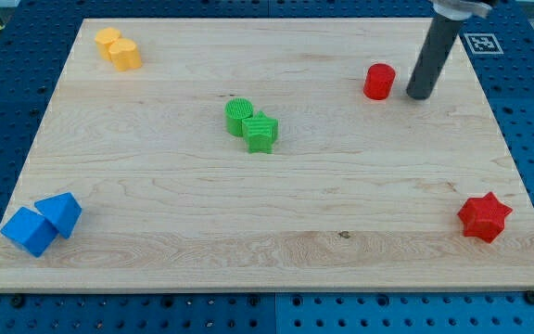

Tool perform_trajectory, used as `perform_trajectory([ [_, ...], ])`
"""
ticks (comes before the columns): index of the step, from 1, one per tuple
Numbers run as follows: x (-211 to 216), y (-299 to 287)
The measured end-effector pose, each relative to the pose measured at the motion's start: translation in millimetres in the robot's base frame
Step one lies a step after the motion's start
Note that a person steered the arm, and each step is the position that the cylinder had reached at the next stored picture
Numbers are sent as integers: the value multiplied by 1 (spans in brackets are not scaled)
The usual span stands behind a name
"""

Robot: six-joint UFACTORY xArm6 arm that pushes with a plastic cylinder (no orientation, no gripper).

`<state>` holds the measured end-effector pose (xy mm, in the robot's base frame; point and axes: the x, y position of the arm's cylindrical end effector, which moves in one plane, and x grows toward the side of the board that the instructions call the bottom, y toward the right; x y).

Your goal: Move the red circle to the center

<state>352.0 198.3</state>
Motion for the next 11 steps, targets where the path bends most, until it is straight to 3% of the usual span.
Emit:
perform_trajectory([
  [6, -31, -140],
  [8, -8, -114],
  [11, 2, -150],
])
